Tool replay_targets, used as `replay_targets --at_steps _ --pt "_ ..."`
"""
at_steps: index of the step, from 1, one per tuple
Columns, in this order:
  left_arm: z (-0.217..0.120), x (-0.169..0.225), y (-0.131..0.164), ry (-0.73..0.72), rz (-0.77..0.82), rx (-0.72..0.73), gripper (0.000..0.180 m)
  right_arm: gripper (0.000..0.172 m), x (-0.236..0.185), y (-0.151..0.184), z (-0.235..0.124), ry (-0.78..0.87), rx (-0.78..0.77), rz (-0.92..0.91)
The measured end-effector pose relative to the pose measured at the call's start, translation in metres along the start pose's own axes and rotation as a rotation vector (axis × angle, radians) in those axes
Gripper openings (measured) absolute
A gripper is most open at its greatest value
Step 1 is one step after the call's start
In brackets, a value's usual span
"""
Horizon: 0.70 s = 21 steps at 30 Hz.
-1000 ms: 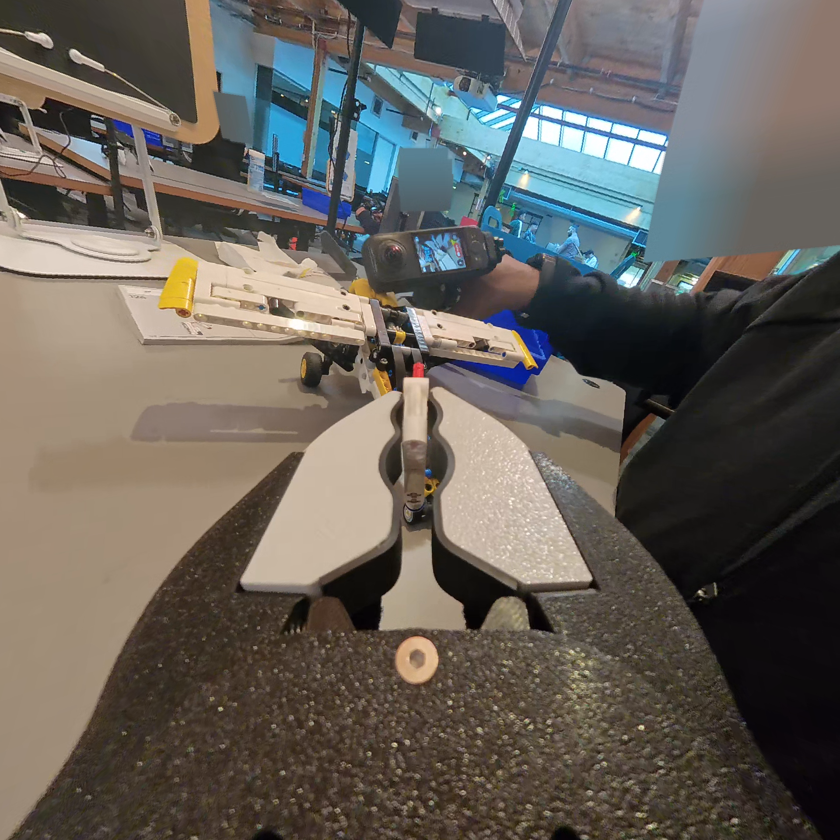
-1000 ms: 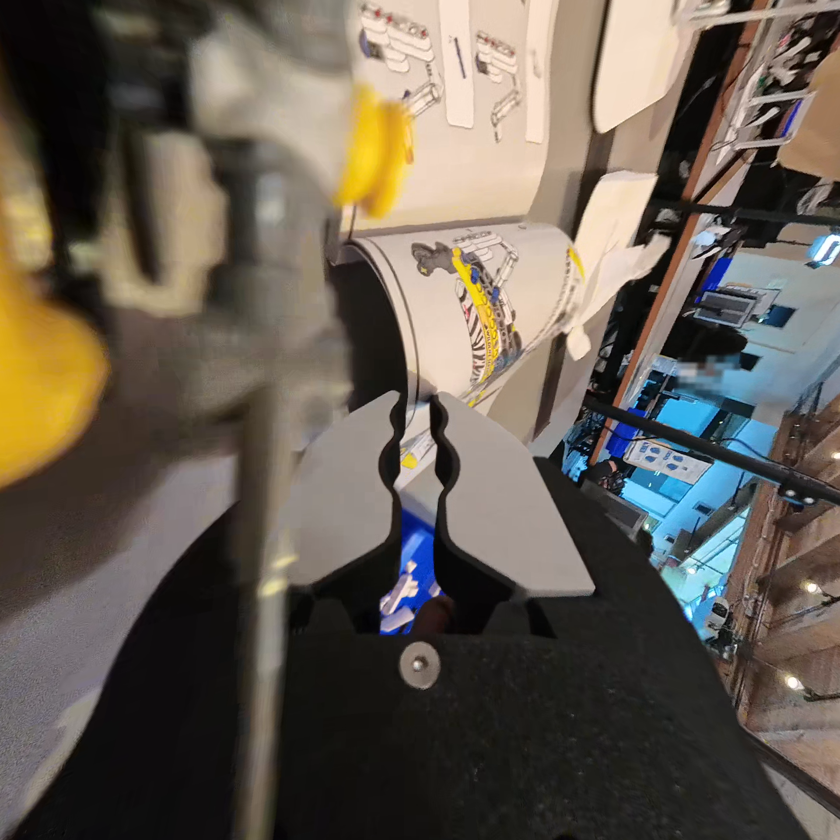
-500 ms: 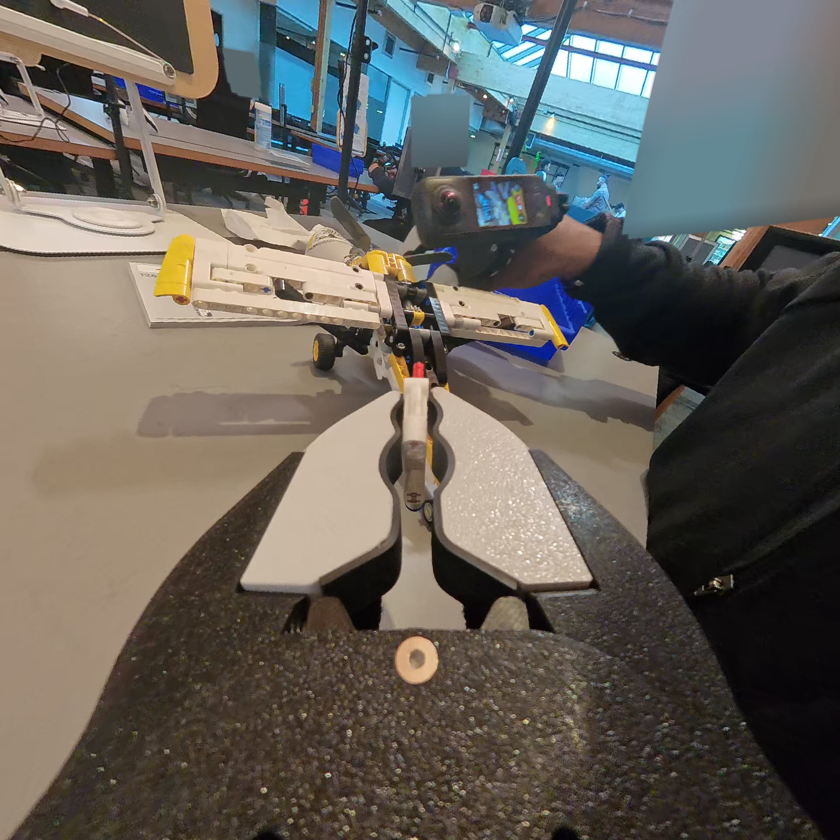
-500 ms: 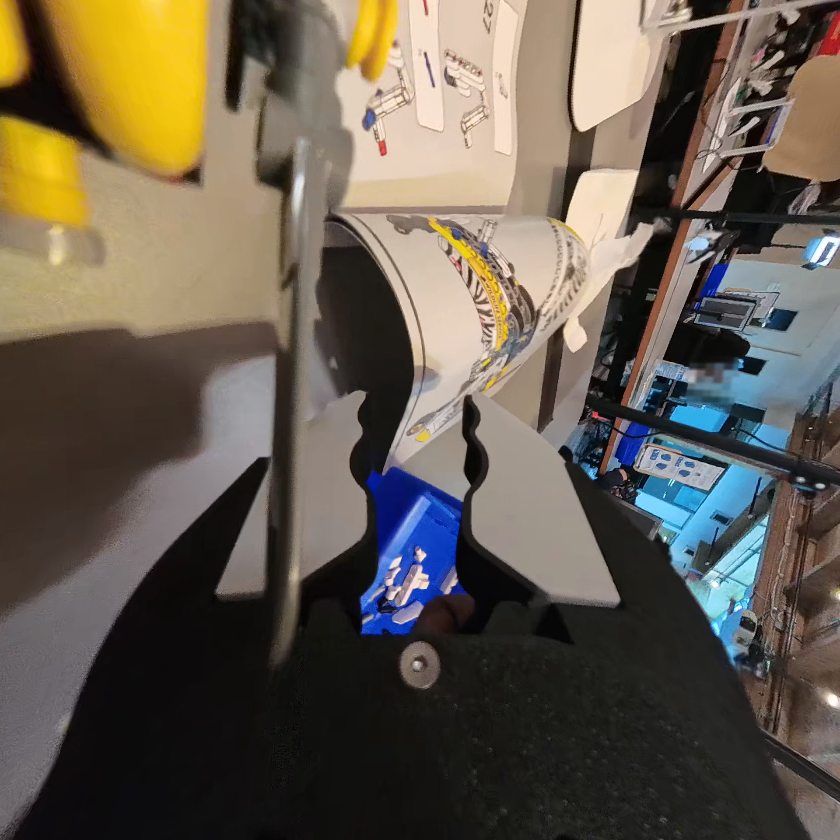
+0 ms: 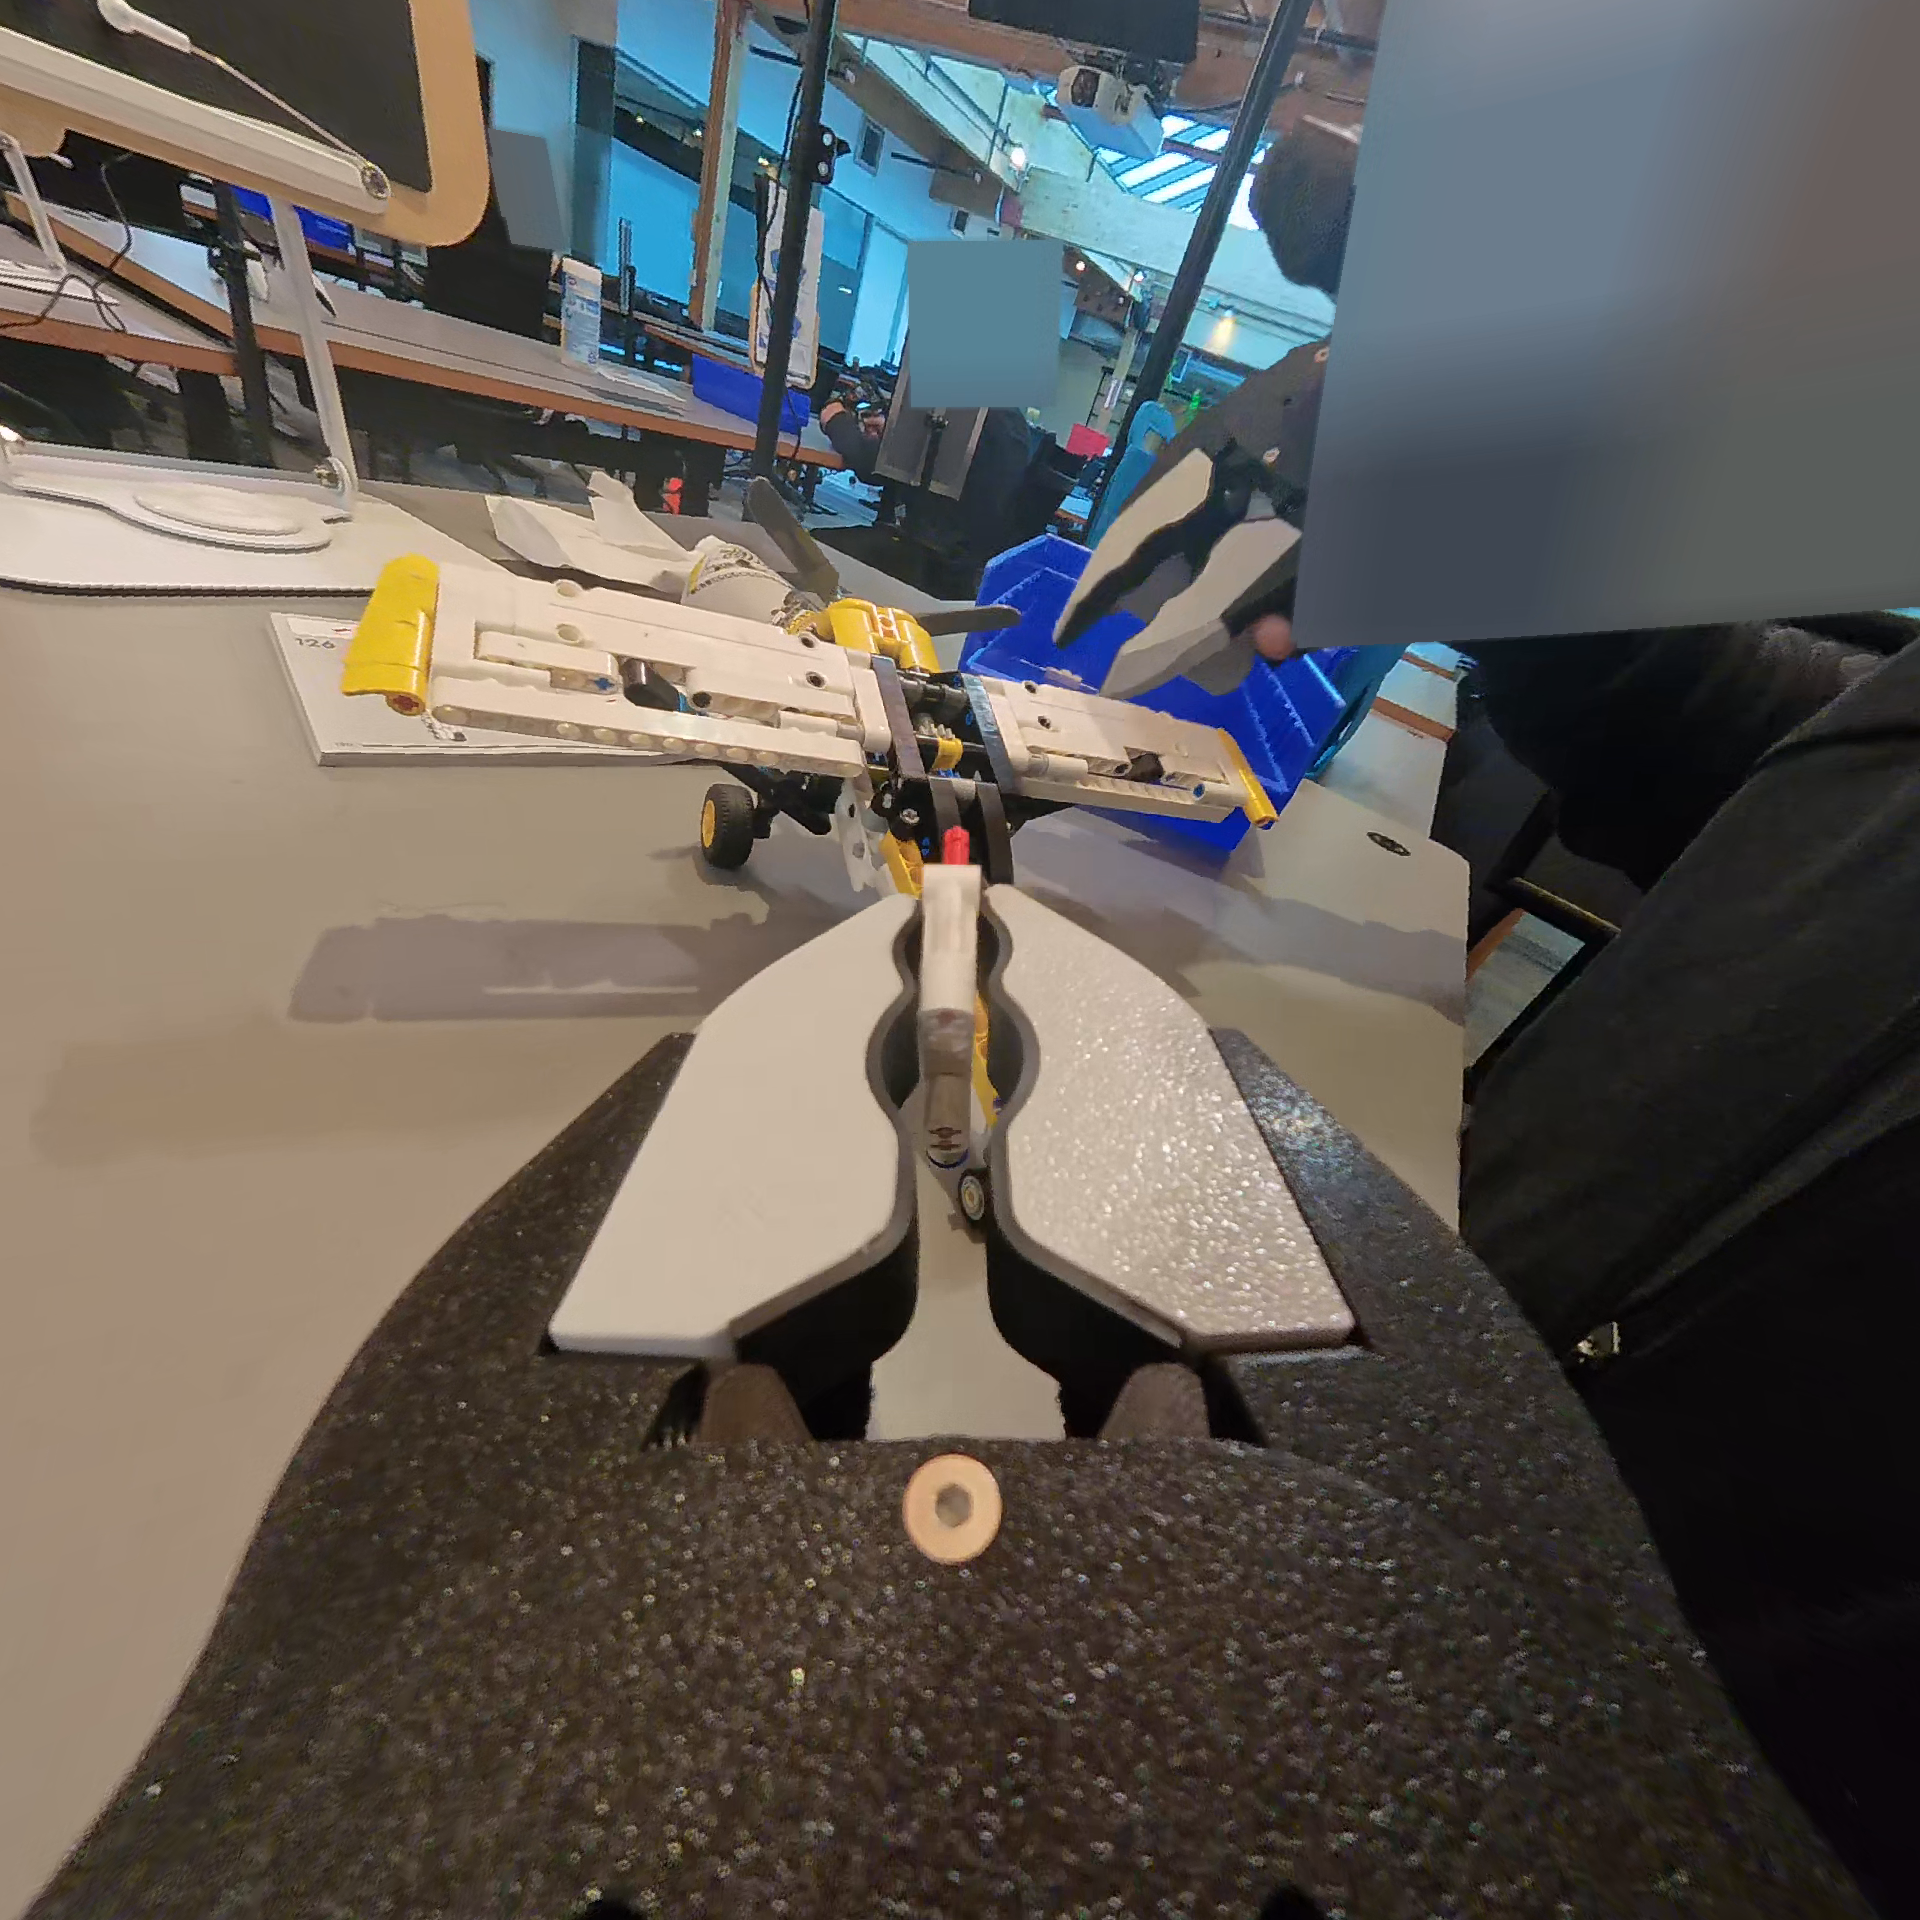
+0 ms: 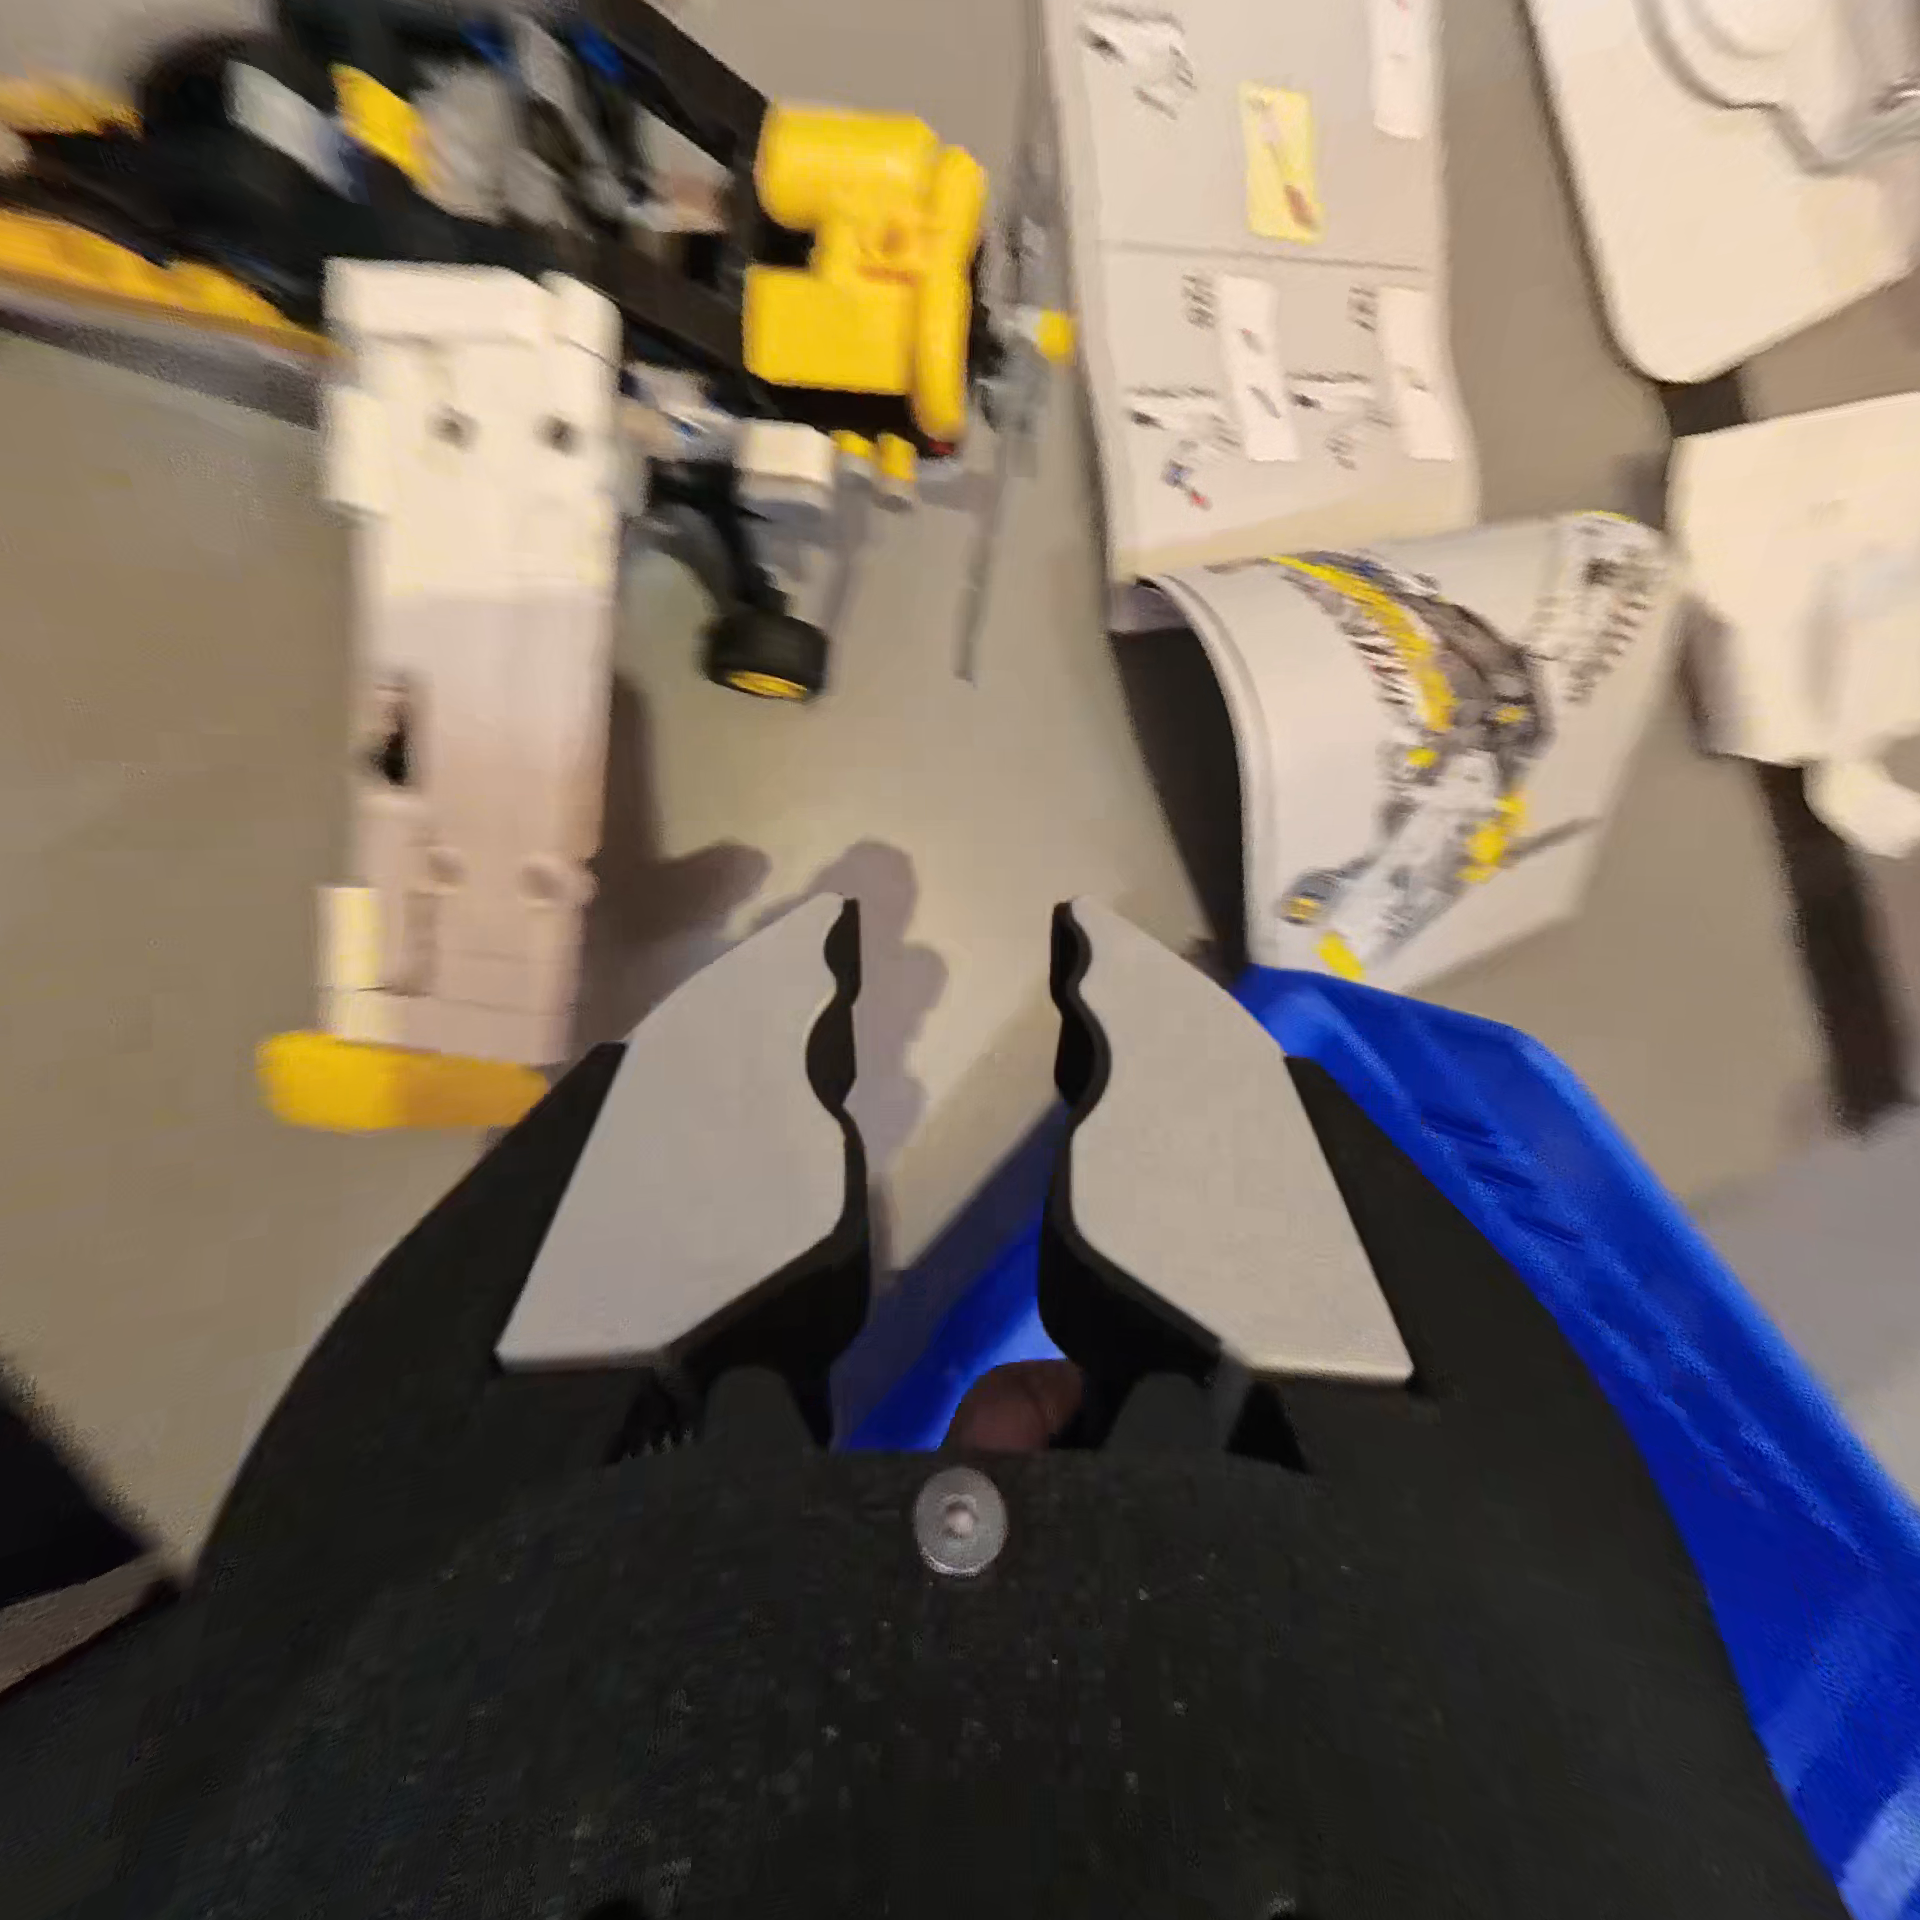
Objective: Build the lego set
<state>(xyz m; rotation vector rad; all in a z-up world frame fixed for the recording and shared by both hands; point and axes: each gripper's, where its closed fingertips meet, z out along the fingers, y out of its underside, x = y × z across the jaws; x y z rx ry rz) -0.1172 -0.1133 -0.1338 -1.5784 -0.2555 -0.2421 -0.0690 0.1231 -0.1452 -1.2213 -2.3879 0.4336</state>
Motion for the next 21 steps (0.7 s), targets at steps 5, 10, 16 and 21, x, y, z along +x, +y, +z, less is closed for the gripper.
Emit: replay_targets --at_steps 5,10,16,21 --pt "0.003 0.002 0.002 0.013 0.010 -0.015 0.008 0.023 -0.043 -0.011 0.001 -0.279 0.063 0.083" --pt "0.001 0.003 0.001 0.007 0.018 -0.006 0.008 0.025 -0.046 -0.013 0.012 -0.323 0.066 0.123" --pt "-0.003 0.005 0.001 -0.016 0.022 0.000 0.008 0.024 -0.050 -0.010 0.018 -0.307 0.054 0.125" --pt "-0.004 0.009 0.003 -0.035 0.035 -0.007 0.008 0.030 -0.049 -0.009 0.016 -0.262 0.072 0.138"
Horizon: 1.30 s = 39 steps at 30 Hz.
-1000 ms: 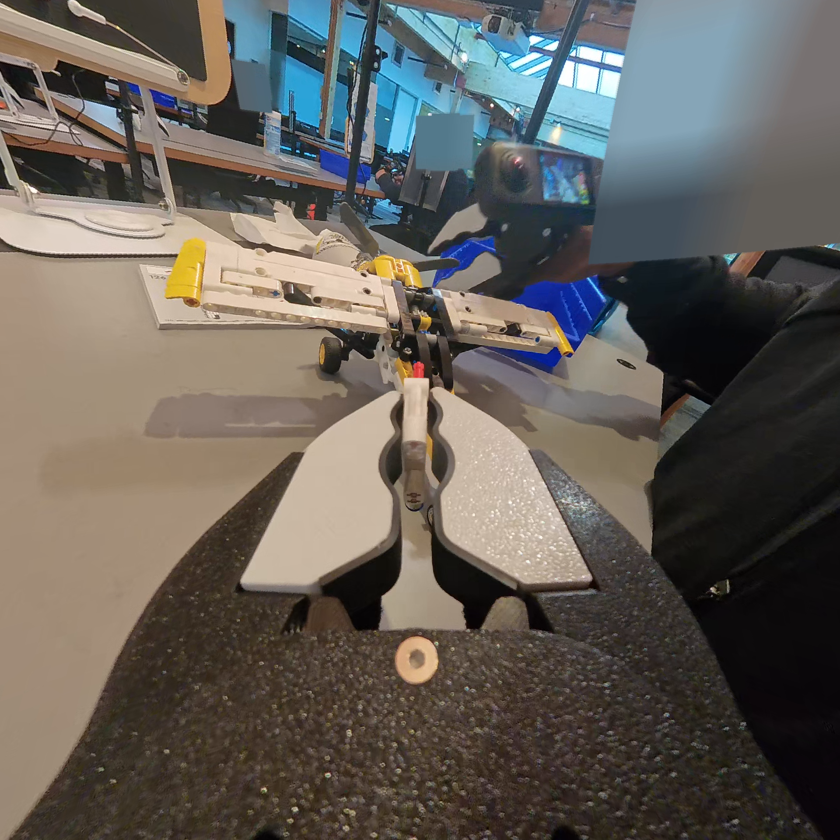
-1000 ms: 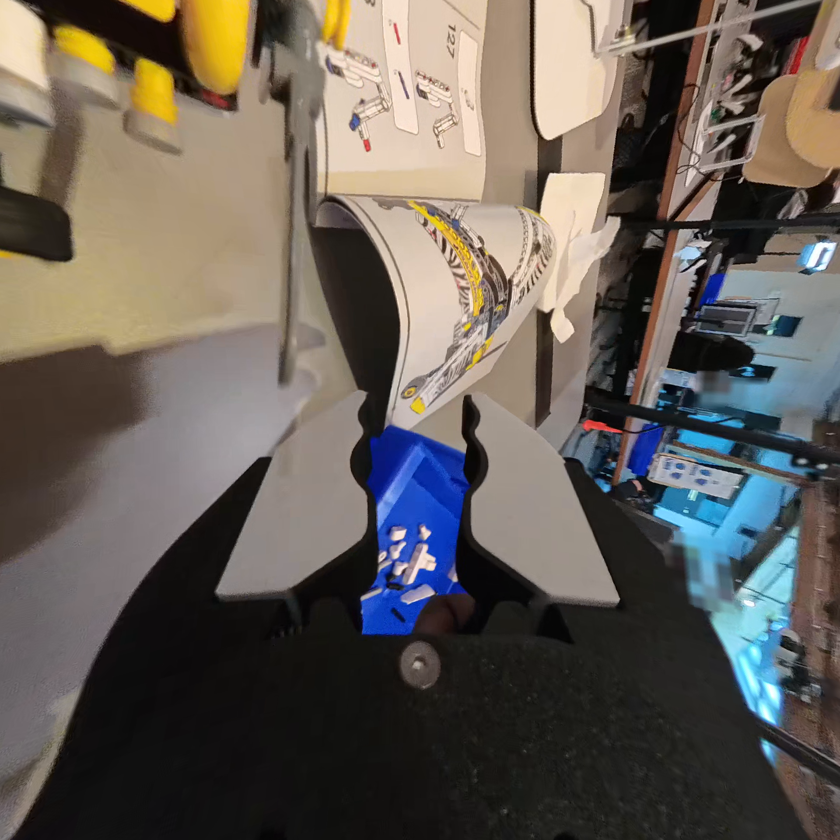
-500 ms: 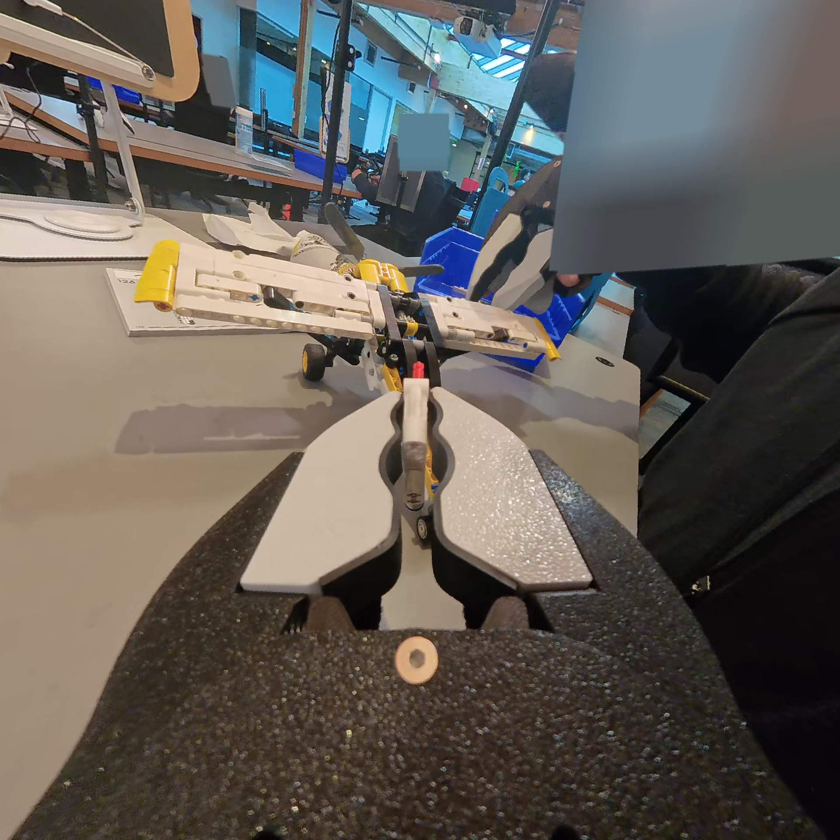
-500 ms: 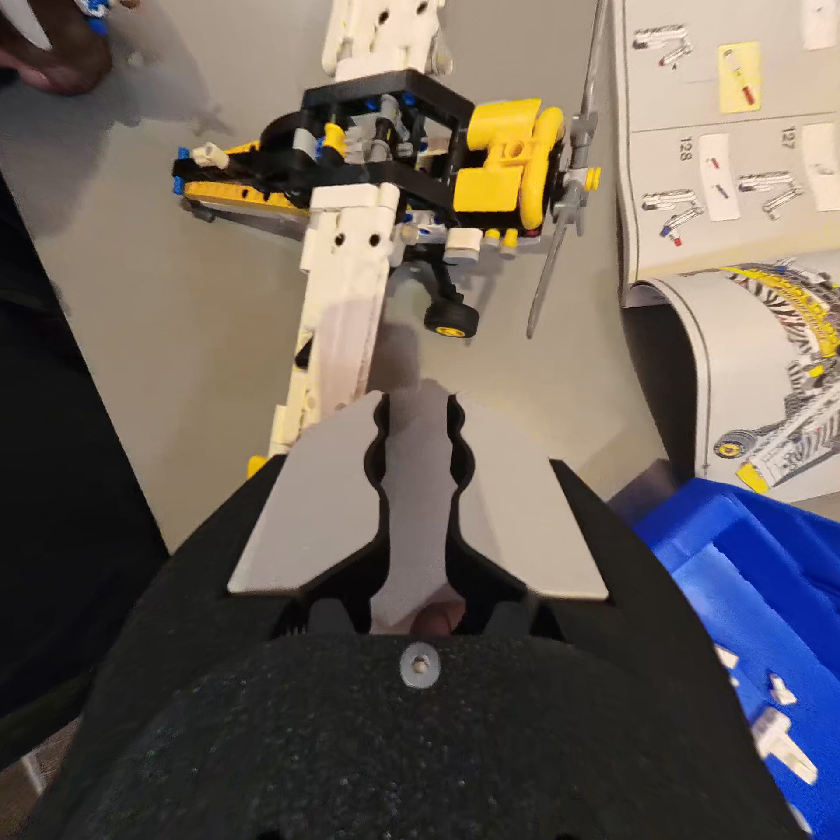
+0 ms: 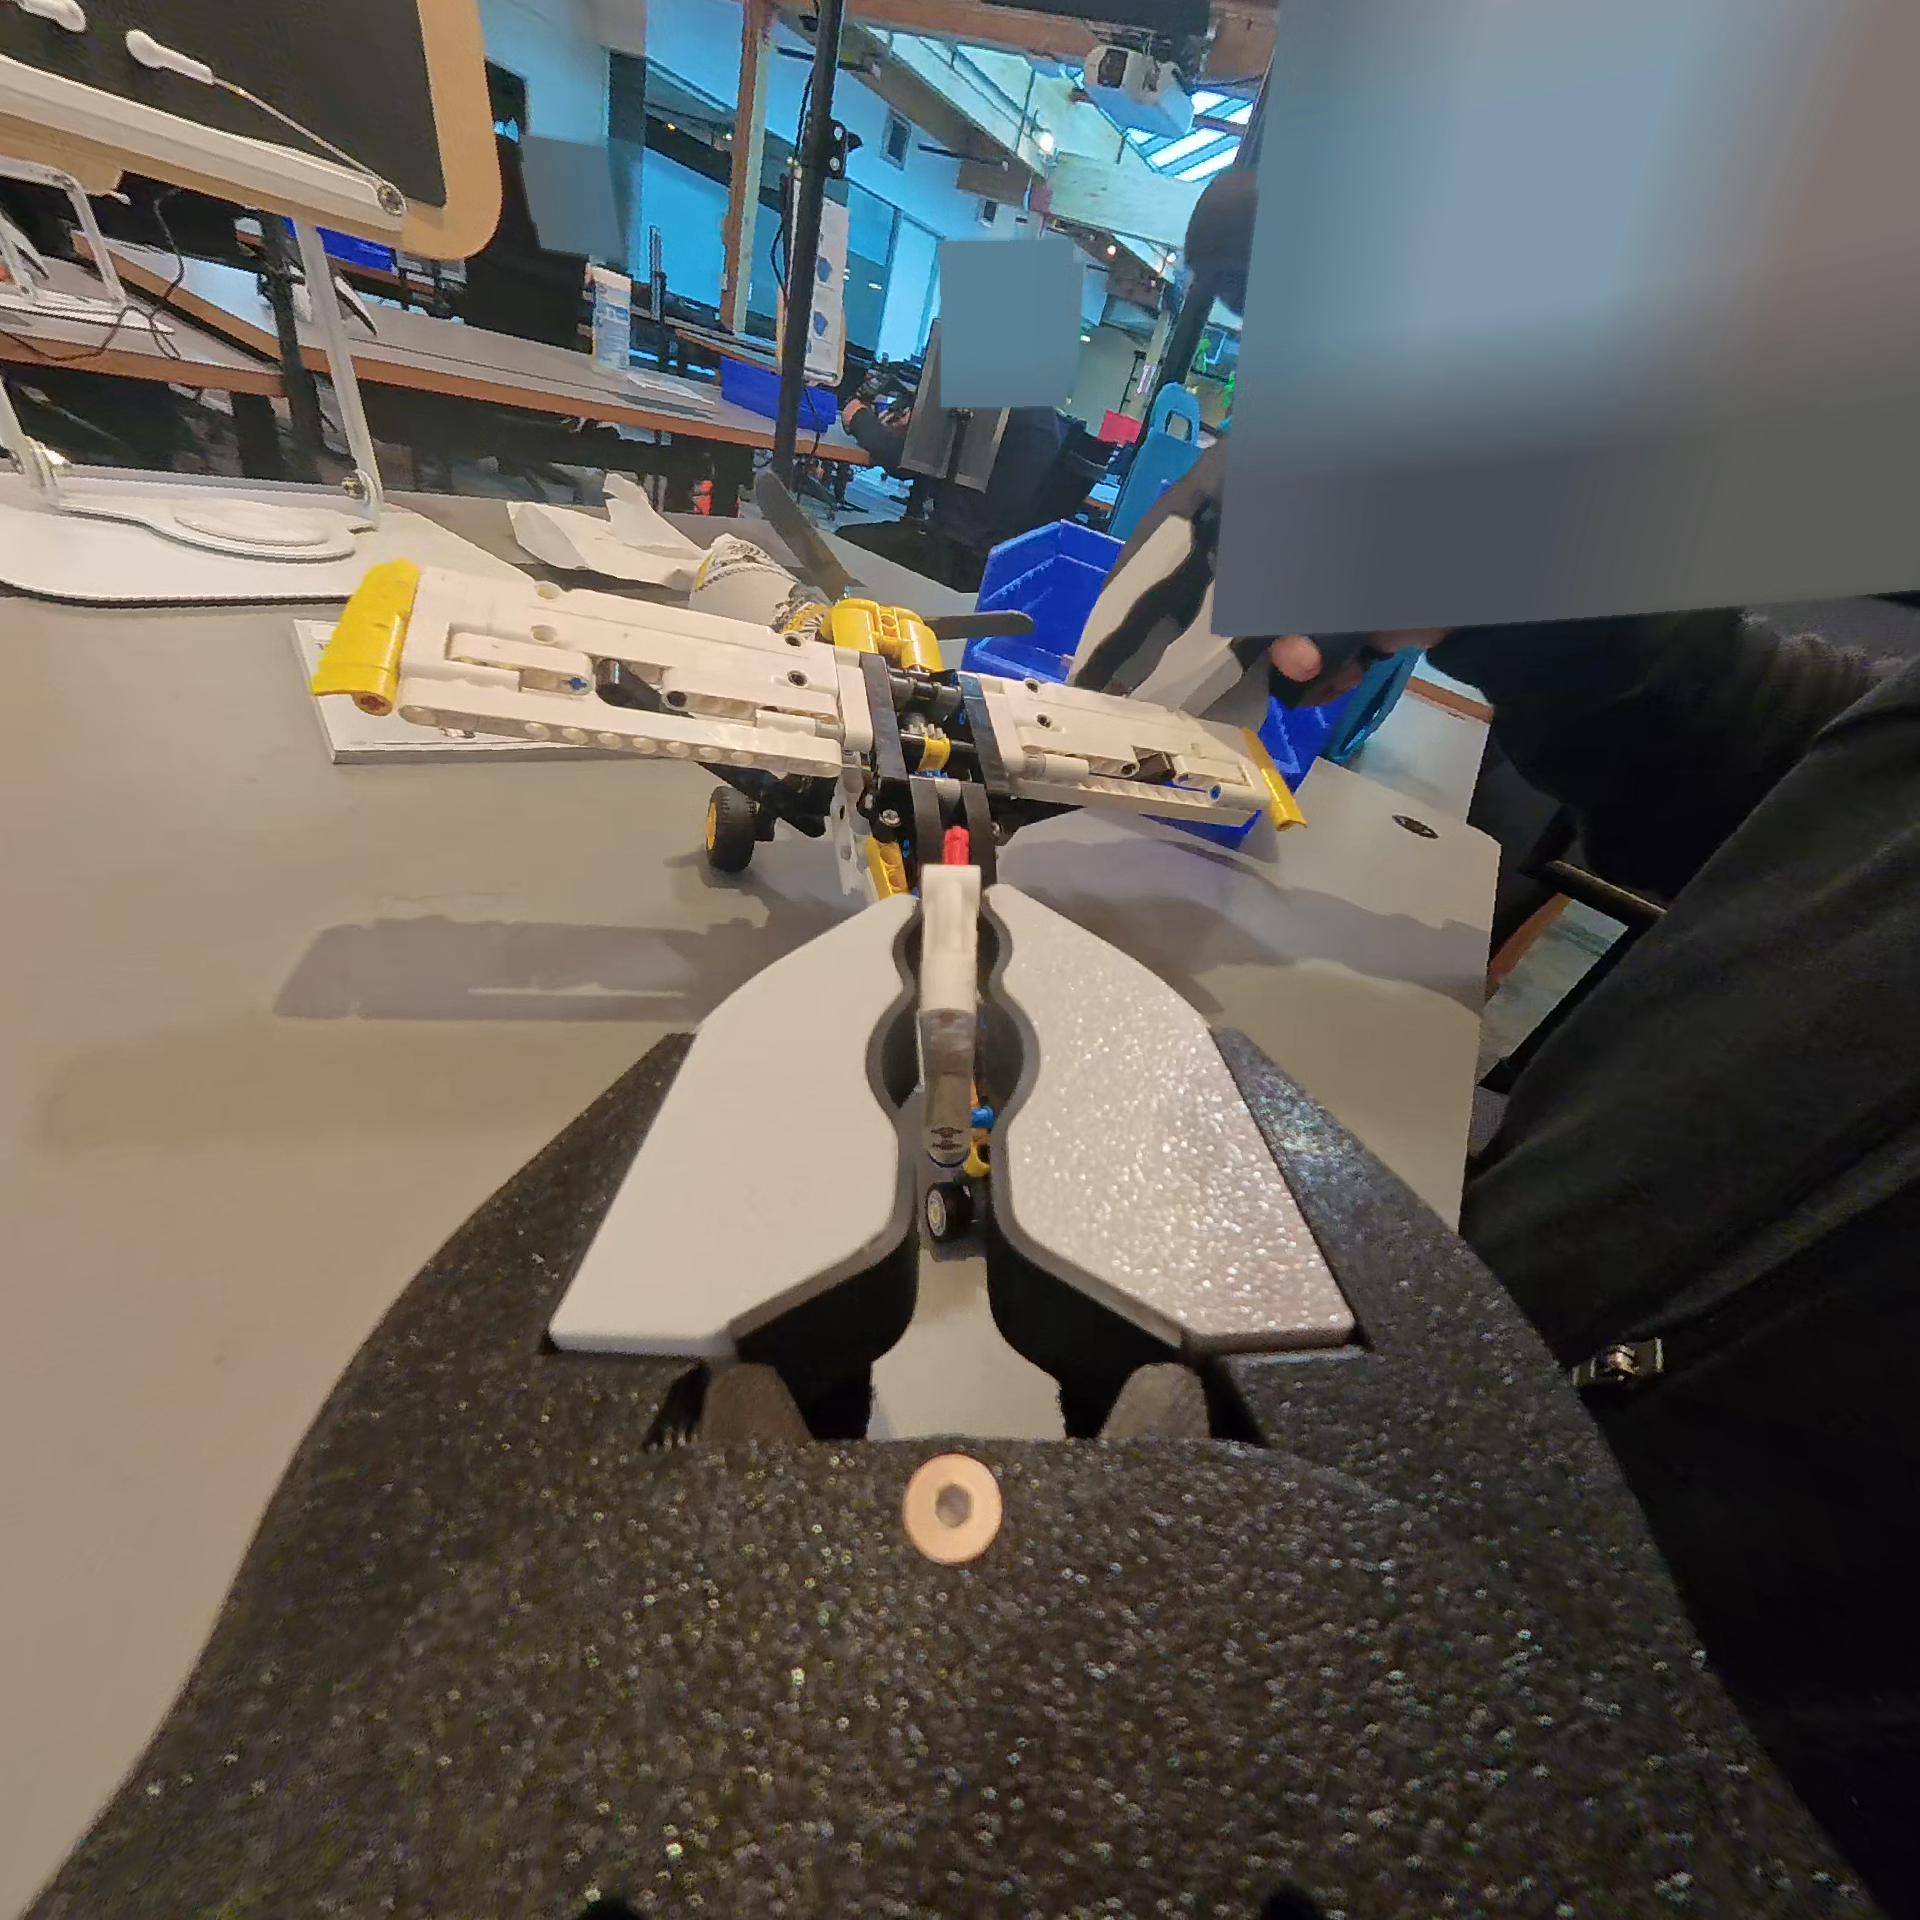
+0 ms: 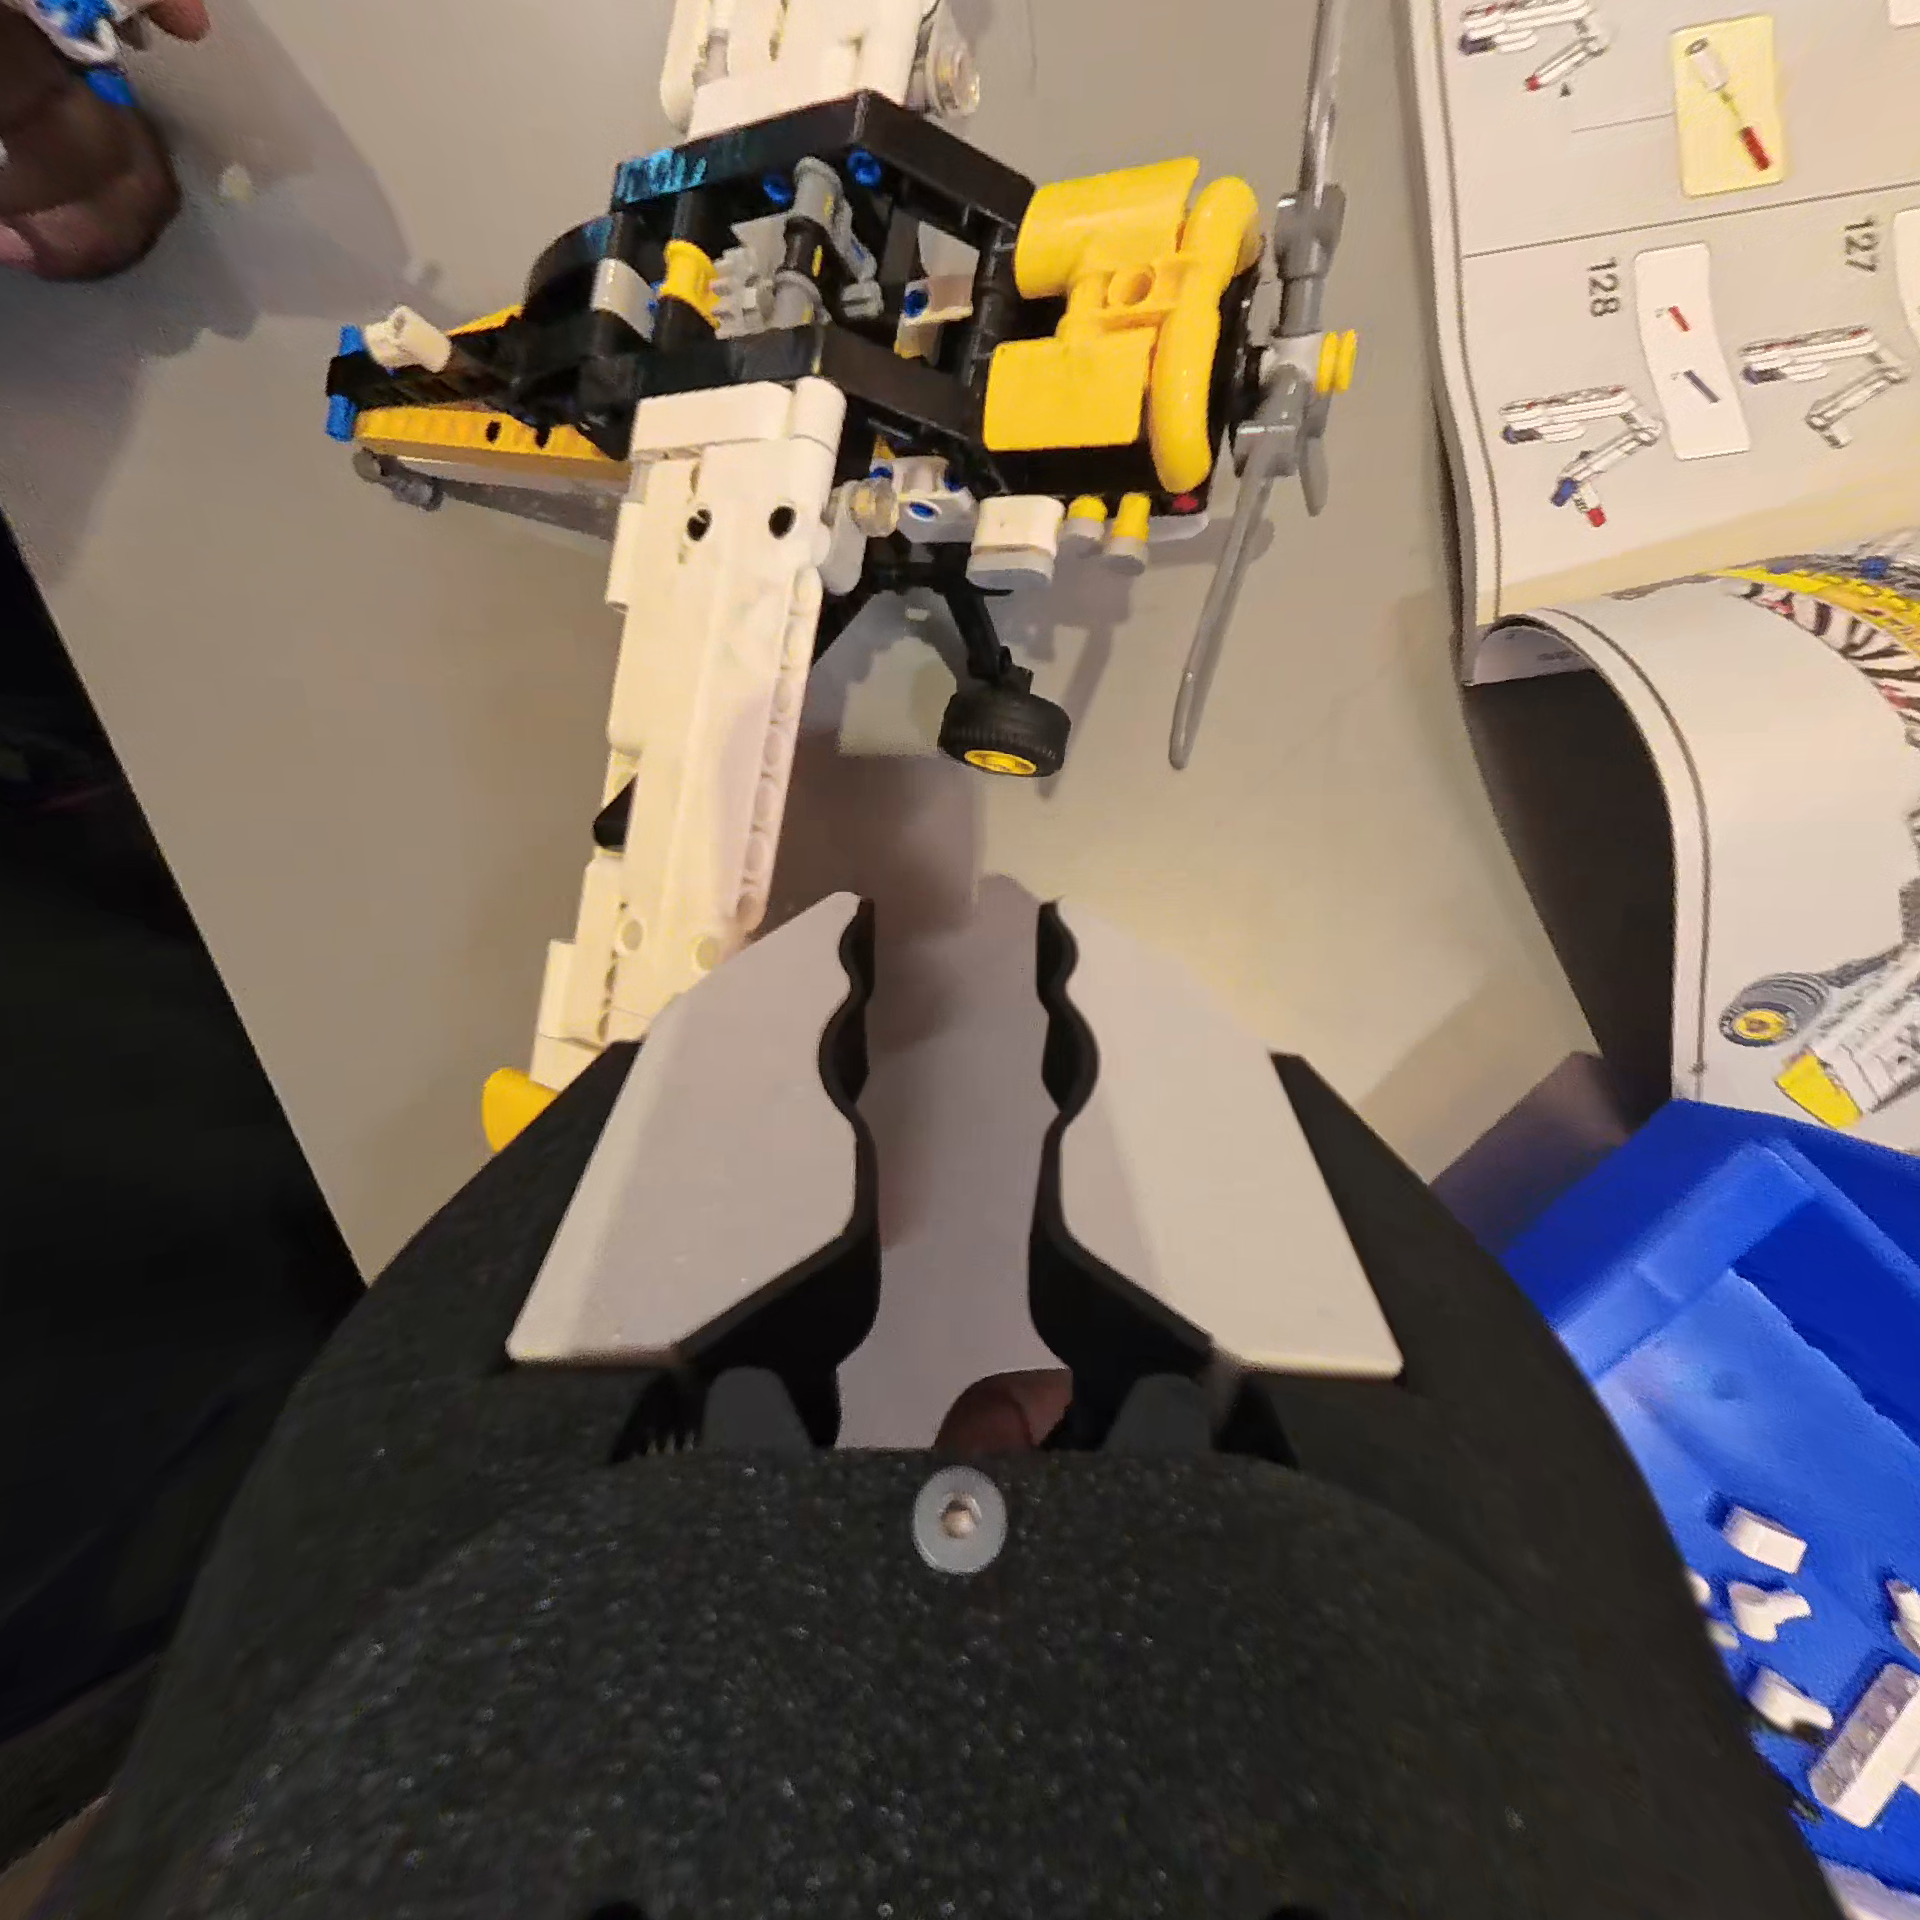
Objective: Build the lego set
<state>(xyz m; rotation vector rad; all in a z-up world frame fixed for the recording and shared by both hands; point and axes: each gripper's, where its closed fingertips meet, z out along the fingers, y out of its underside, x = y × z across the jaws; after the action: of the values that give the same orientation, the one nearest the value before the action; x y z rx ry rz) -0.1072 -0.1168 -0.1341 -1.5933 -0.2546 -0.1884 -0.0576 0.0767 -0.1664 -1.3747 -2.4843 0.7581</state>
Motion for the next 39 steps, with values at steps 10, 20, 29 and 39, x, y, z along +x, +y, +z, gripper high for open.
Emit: replay_targets --at_steps 10,20,29,39 --pt "0.004 0.004 0.007 -0.062 0.067 -0.033 0.008 0.038 -0.010 -0.020 -0.044 0.378 0.099 -0.161" --pt "0.011 0.012 0.022 -0.140 0.114 -0.121 0.008 0.037 -0.110 -0.052 0.005 0.280 0.397 -0.076" --pt "0.011 0.010 0.038 -0.227 0.151 -0.233 0.008 0.046 -0.113 -0.088 0.066 0.347 0.557 -0.220" --pt "0.009 0.017 0.043 -0.241 0.176 -0.255 0.008 0.050 -0.114 -0.084 0.072 0.313 0.574 -0.299"
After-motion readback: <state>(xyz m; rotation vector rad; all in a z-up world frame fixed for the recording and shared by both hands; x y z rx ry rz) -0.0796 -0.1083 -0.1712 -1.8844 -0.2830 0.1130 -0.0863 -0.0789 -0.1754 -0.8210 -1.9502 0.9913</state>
